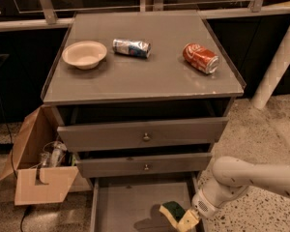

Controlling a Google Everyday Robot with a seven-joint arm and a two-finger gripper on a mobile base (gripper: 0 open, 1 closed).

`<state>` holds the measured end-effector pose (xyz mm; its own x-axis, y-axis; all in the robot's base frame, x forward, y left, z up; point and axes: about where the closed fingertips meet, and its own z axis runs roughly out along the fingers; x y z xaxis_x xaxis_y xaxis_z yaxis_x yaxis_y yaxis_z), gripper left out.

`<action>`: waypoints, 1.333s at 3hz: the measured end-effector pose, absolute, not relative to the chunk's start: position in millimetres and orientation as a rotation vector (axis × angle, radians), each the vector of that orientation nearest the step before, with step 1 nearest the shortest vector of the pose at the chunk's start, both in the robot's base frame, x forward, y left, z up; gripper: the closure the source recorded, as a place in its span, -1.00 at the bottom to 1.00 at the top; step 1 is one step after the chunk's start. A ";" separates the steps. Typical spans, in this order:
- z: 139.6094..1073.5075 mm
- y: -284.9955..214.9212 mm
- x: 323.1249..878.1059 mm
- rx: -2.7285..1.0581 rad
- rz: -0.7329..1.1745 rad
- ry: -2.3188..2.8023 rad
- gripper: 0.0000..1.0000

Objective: Place sponge into bottom drawer

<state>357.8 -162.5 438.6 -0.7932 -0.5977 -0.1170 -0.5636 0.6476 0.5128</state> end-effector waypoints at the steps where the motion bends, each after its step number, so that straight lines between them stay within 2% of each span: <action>1: 401.5 -165.0 347.8 0.895 -0.869 -2.767 1.00; 4: 335.5 -166.4 339.9 0.699 -0.994 -2.718 1.00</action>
Offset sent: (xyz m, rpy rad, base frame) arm -0.0101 -0.0025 -0.0370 0.0086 0.0629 -0.0377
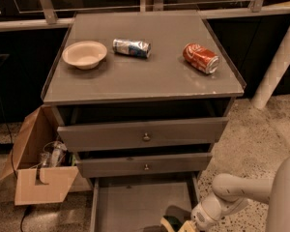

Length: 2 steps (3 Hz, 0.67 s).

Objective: Place sponge into bottom drawer

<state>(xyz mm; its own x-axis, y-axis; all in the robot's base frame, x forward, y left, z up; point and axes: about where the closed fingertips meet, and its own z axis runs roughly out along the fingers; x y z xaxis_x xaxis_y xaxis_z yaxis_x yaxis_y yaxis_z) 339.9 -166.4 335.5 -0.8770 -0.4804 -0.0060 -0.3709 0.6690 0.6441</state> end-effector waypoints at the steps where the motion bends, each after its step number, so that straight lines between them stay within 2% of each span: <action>1: 307.7 -172.5 338.4 0.613 -1.037 -2.707 1.00; 2: 304.9 -171.6 338.2 0.610 -1.040 -2.704 1.00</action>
Offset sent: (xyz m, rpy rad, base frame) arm -0.0014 -0.0057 -0.0250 0.0185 0.0351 -0.0439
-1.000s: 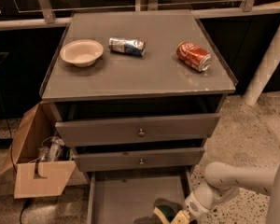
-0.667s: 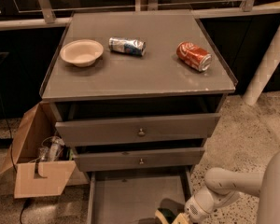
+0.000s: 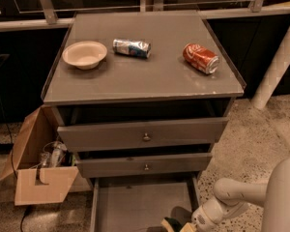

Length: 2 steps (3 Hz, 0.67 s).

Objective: Place sponge into bottom drawer

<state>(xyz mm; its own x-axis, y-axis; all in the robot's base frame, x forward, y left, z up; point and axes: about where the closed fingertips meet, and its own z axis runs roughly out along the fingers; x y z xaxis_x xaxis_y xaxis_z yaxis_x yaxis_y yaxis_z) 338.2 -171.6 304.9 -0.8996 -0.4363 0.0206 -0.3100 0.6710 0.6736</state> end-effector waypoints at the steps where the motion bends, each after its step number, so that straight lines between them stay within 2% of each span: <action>1: 289.6 -163.7 343.9 0.559 -1.086 -2.721 1.00; 2: 273.8 -153.7 364.4 0.509 -1.138 -2.757 1.00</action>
Offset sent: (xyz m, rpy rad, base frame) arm 0.0566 0.0257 -0.0477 0.0831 -0.0593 -0.1640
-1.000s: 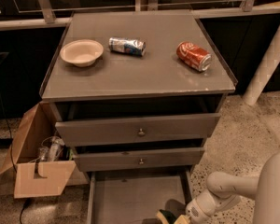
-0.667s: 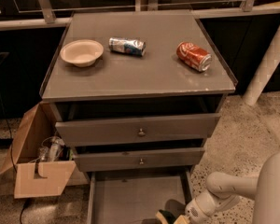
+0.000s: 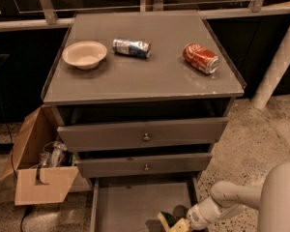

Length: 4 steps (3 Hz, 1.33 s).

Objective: Place sponge into bottom drawer

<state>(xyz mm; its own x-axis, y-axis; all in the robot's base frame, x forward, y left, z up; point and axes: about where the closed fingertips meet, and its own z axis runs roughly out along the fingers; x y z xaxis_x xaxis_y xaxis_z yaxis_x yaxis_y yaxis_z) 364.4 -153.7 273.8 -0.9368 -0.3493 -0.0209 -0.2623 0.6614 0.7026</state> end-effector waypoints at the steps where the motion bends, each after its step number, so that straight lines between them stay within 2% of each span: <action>1: 264.3 -147.5 383.5 0.487 -1.164 -2.782 1.00; 2: 265.7 -141.8 393.6 0.478 -1.234 -2.783 1.00; 4: 255.5 -142.5 396.3 0.415 -1.202 -2.831 1.00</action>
Offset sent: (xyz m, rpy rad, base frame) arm 0.0443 0.0149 -0.0036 0.1110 -0.0553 -0.0719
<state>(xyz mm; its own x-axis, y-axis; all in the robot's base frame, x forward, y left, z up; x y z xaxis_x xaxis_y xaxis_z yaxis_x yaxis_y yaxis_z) 396.3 -142.5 255.5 -0.9636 -0.2584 -0.0688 -0.2289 0.6642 0.7116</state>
